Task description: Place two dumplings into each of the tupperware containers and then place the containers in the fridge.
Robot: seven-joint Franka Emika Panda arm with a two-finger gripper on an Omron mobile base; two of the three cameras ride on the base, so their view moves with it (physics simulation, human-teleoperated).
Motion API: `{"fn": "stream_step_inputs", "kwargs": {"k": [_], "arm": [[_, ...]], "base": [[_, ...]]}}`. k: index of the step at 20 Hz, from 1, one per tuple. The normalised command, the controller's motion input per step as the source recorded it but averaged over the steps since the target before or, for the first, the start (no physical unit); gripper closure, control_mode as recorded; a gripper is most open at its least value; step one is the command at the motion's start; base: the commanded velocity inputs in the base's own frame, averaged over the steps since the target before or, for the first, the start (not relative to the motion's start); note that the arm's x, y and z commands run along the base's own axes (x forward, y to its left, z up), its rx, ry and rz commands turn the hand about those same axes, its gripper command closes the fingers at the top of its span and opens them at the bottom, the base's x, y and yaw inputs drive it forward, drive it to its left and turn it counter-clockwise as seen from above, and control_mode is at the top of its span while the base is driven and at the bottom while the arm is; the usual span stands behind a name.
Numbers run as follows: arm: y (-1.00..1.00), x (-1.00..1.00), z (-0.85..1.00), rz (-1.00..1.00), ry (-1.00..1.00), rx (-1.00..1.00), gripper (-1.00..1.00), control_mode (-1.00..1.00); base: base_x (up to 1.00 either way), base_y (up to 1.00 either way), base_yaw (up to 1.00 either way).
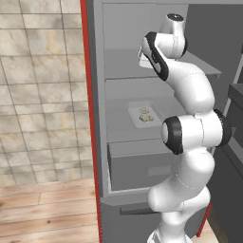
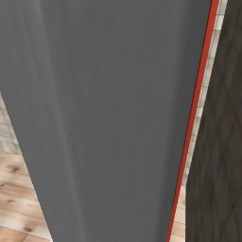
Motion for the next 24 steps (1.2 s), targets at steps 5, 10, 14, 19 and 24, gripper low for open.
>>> {"fn": "stream_step_inputs", "kwargs": {"k": [5, 10, 14, 19, 24], "arm": [[0.0, 0.2, -0.13, 0.05, 0.01, 0.0, 1.0, -1.0], [0.0, 0.23, -0.33, 0.02, 0.01, 0.0, 1.0, -1.0], [0.0, 0.37, -0.15, 0.0, 0.0, 0.0, -1.0, -1.0], [0.02, 0.26, -0.08, 0.0, -0.05, 0.0, -1.0, -1.0], [-0.02, -0.16, -0.02, 0.0, -0.34, 0.0, -1.0, -1.0]], "base": [[0.0, 0.0, 0.0], [0.0, 0.0, 0.0], [0.0, 0.0, 0.0], [0.0, 0.0, 0.0], [0.0, 0.0, 0.0]]}}
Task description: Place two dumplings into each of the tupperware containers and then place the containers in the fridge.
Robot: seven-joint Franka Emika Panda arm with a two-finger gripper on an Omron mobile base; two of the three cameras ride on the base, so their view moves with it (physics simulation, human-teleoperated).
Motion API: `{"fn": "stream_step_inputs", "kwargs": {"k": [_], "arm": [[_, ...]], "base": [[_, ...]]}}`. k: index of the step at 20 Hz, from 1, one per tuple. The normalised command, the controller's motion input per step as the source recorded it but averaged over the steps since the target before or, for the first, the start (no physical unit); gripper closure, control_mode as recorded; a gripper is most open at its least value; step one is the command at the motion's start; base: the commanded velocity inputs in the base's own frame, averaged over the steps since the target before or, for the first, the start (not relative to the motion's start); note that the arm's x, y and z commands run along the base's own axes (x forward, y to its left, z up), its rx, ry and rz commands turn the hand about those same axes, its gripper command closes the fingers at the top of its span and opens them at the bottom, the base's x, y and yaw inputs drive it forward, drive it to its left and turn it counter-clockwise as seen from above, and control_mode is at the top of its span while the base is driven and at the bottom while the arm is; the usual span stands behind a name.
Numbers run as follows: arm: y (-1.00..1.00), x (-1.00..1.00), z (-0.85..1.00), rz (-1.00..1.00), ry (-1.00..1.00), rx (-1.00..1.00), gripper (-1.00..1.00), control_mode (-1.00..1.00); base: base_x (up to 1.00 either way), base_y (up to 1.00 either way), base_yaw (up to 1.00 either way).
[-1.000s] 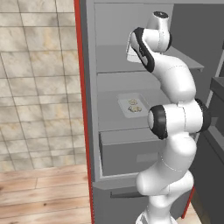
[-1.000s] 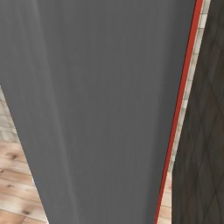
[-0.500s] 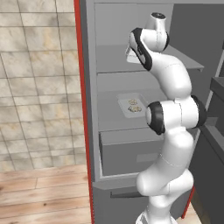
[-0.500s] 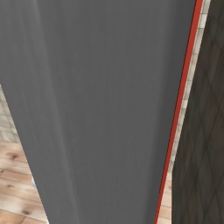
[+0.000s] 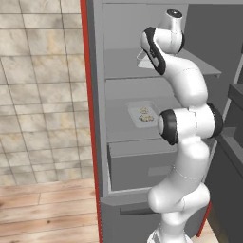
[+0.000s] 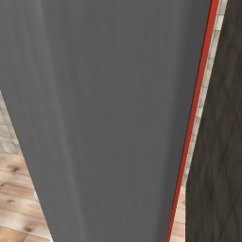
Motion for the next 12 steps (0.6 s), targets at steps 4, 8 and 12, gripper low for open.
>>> {"fn": "stream_step_inputs", "kwargs": {"k": [4, 8, 12], "arm": [[0.0, -0.84, -0.03, -0.03, -0.36, 0.0, -1.0, -1.0], [0.0, -1.0, -0.02, -0.01, -0.23, 0.0, -1.0, -1.0], [0.0, -1.0, -0.07, 0.0, -0.17, 0.01, -1.0, -1.0]], "base": [[0.0, 0.0, 0.0], [0.0, 0.0, 0.0], [0.0, 0.0, 0.0]]}}
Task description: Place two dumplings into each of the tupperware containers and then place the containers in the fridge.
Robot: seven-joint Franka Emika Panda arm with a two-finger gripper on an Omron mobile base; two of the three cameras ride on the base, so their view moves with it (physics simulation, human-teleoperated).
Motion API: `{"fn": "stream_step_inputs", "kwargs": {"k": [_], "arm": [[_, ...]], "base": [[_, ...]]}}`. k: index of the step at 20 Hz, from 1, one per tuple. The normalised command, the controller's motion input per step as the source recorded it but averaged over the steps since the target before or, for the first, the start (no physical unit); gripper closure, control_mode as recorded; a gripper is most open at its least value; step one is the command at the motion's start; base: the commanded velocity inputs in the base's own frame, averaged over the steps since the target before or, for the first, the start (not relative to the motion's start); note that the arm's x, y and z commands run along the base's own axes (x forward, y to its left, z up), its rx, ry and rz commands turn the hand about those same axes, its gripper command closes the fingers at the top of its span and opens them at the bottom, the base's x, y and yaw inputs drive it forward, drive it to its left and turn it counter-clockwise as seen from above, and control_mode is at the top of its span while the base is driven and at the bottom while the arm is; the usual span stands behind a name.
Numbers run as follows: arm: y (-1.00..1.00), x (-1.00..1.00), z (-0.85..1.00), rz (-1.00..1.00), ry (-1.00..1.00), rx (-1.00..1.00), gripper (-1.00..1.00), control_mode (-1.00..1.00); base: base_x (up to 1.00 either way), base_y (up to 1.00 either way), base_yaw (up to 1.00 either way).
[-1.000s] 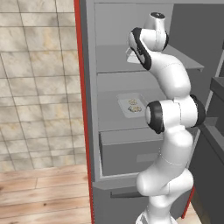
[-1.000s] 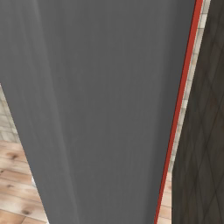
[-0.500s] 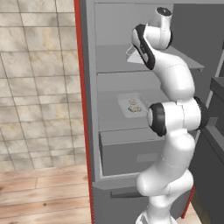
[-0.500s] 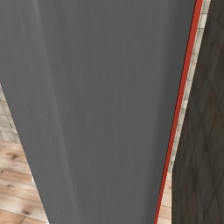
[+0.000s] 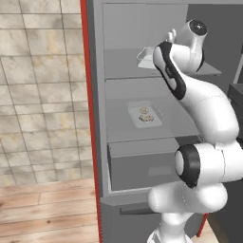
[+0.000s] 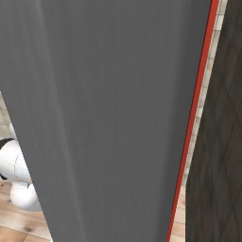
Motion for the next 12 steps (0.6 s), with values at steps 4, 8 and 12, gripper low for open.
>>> {"fn": "stream_step_inputs", "kwargs": {"k": [4, 8, 12], "arm": [[0.0, -1.0, 0.05, 0.02, -0.01, 0.01, -1.0, -1.0], [0.11, -1.0, -0.04, 0.12, 0.01, -0.01, -1.0, -1.0], [0.17, -1.0, -0.08, 0.05, 0.1, -0.02, -1.0, -1.0]], "base": [[0.0, 0.0, 0.0], [0.0, 0.0, 0.0], [0.0, 0.0, 0.0]]}}
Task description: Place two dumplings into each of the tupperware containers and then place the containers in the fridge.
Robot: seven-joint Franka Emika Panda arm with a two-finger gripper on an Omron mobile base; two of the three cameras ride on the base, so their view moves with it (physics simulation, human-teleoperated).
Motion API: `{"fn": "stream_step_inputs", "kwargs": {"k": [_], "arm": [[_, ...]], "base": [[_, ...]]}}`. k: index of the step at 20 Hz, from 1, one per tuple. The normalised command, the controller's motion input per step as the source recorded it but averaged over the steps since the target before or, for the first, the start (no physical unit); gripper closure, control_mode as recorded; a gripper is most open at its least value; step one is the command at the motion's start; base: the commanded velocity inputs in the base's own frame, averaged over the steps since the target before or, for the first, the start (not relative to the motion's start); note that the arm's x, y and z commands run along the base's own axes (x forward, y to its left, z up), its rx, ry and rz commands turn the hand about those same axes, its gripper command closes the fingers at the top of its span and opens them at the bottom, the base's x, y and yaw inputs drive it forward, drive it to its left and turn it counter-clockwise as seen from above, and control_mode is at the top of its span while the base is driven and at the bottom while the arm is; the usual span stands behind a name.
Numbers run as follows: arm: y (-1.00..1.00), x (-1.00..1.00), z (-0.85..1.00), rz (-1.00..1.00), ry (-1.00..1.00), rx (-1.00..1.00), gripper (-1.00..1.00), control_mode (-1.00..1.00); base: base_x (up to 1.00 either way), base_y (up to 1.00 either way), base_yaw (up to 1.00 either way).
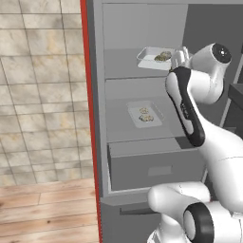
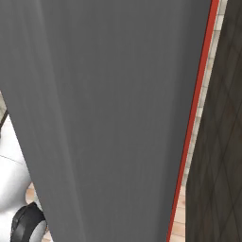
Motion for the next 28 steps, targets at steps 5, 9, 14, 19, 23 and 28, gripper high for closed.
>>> {"fn": "stream_step_inputs", "kwargs": {"k": [5, 9, 14, 19, 23, 28], "arm": [[0.0, -1.0, 0.0, -0.01, 0.22, -0.02, -1.0, -1.0], [0.11, -1.0, 0.0, -0.03, 0.21, -0.11, -1.0, -1.0], [0.23, -1.0, -0.27, -0.07, 0.08, -0.11, -1.0, -1.0], [0.1, -0.89, -0.32, -0.03, 0.02, -0.05, -1.0, -1.0], [0.0, -0.29, -0.02, 0.0, 0.01, 0.0, -1.0, -1.0], [0.0, -0.02, 0.0, 0.0, 0.02, 0.0, -1.0, -1.0]], "base": [[0.0, 0.0, 0.0], [0.0, 0.0, 0.0], [0.0, 0.0, 0.0], [0.0, 0.0, 0.0], [0.0, 0.0, 0.0], [0.0, 0.0, 0.0]]}}
